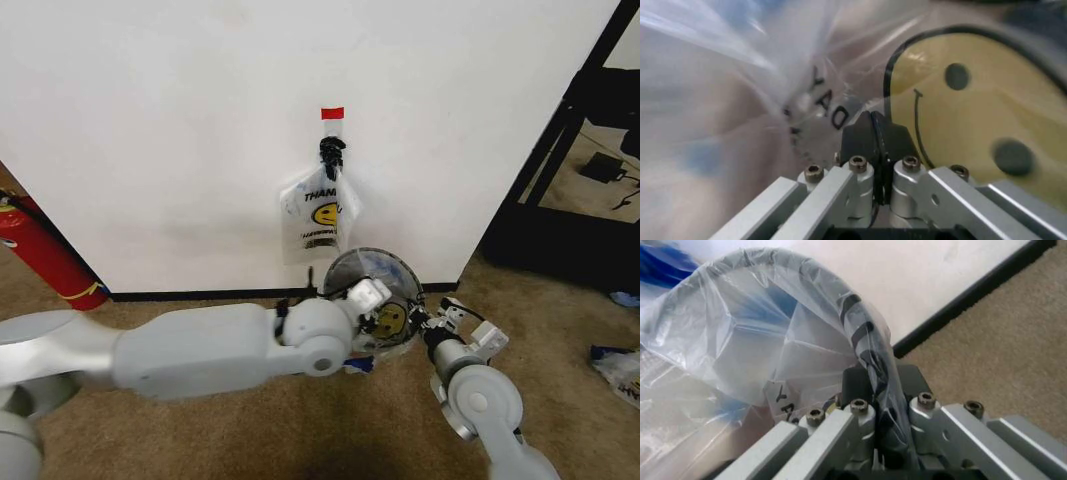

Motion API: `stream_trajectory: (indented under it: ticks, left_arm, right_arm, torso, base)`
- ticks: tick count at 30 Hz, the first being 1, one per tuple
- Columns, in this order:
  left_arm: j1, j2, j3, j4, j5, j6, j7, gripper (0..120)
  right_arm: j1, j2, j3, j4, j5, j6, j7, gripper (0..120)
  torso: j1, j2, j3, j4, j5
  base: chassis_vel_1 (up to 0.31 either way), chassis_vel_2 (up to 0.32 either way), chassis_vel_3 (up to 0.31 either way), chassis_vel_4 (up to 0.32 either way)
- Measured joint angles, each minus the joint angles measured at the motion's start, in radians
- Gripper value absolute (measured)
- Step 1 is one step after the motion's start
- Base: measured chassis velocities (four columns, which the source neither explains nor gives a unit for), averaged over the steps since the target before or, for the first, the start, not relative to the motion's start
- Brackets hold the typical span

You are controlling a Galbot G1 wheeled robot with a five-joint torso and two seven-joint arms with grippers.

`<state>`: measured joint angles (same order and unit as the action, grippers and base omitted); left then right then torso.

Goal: Pick up the garbage bag from the wall and place it over the trash bin.

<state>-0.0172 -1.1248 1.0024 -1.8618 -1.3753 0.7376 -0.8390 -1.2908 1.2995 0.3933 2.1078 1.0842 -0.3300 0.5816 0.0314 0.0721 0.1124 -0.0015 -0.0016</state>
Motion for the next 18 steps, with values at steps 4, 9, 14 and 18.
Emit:
stream_trajectory:
  ticks: [4,9,14,18]
  left_arm:
    - [-0.028,-0.029,0.03,0.077,-0.049,-0.001,-0.036,0]
    - [-0.04,-0.045,0.067,0.118,-0.05,-0.001,-0.035,0]
    - [-0.027,-0.083,0.074,0.149,-0.049,-0.001,-0.031,0]
    - [-0.013,-0.113,0.076,0.181,-0.047,-0.002,-0.025,0]
  right_arm:
    - [-0.01,-0.011,-0.006,0.028,0.001,0.001,0.0,0]
    - [-0.01,-0.014,-0.007,0.027,-0.002,0.001,-0.003,0]
    - [-0.009,-0.008,-0.016,0.026,-0.008,0.001,-0.006,0]
    - [-0.01,-0.005,-0.018,0.028,-0.009,0.001,-0.007,0]
  torso:
    - [0.0,0.0,0.0,-0.0003,0.0001]
    - [0.0,0.0,0.0,0.0002,0.0]
    - [0.0,0.0,0.0,-0.0001,0.0]
    - [0.0,0.0,0.0,-0.0002,0.0]
  base:
    - [0.0,0.0,0.0,0.0]
    - [0.0,0.0,0.0,0.0]
    - [0.0,0.0,0.0,0.0]
    - [0.0,0.0,0.0,0.0]
